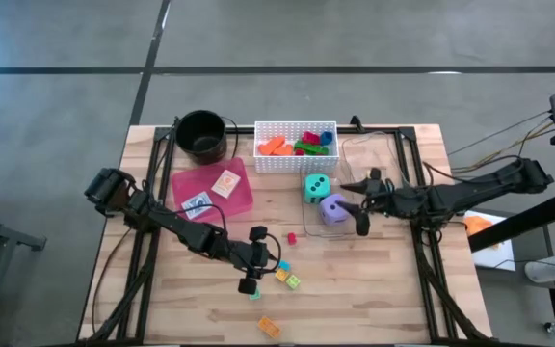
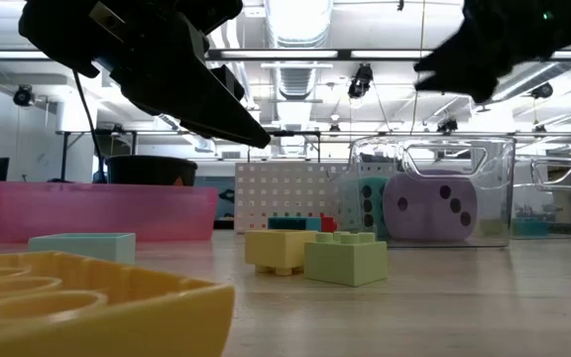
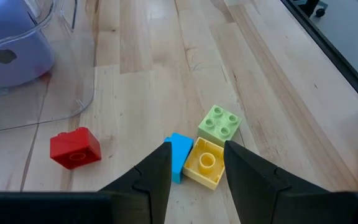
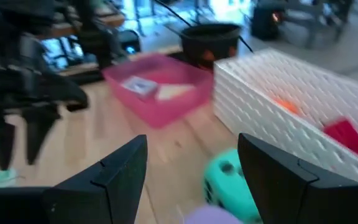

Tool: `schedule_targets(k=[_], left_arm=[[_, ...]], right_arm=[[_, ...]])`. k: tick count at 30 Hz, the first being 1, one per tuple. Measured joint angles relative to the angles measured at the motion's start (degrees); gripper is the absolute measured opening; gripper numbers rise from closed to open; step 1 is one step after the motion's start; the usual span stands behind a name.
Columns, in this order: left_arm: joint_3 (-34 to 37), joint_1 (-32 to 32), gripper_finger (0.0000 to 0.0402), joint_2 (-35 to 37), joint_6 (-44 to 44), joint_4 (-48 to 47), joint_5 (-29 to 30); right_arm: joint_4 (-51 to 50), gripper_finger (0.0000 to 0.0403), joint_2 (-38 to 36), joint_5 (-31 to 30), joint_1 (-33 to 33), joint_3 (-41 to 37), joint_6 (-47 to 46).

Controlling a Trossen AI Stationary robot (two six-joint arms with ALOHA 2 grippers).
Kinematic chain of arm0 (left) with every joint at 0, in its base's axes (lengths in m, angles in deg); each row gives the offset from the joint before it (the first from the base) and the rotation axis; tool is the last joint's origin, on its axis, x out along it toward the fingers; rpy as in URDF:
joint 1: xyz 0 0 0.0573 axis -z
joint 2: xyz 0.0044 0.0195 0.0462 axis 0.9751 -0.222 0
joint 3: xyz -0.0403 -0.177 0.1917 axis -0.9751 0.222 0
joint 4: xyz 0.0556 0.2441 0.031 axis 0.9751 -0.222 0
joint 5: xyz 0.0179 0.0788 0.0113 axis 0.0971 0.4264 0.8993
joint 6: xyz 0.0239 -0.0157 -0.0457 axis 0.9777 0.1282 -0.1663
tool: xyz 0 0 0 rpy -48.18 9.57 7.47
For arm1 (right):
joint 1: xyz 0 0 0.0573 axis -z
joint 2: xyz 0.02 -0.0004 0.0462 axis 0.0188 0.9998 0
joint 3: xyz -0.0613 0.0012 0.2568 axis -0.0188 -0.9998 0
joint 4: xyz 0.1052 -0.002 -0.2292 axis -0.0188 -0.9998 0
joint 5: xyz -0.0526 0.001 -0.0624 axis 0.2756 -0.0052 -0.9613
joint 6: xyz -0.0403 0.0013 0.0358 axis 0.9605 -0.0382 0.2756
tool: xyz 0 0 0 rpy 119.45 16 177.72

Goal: Pick & Place Toys
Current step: Put the small light green game piece into the right transparent bin

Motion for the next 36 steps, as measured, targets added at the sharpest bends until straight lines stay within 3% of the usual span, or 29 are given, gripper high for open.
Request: schedule_targets(k=[9,15,27,36], left_arm=[[0.0,0.0,0.0149,-0.01,0.0,0.0,0.0],[0.0,0.0,0.0149,0.0,0.0,0.0,0.0],[0.0,-0.04,0.0149,0.0,0.0,0.11,-0.01],[0.0,-0.02,0.0149,-0.01,0.0,0.17,-0.02]], right_arm=[[5.81,0.0251,10.99,11.33,-0.36,5.63,4.1],[4.88,0.0251,21.74,11.91,-2.55,13.48,7.75],[-16.78,0.0251,38.05,12.71,-6.89,31.03,10.8],[-20.1,0.0251,47.93,28.58,-7.19,42.14,10.77]])
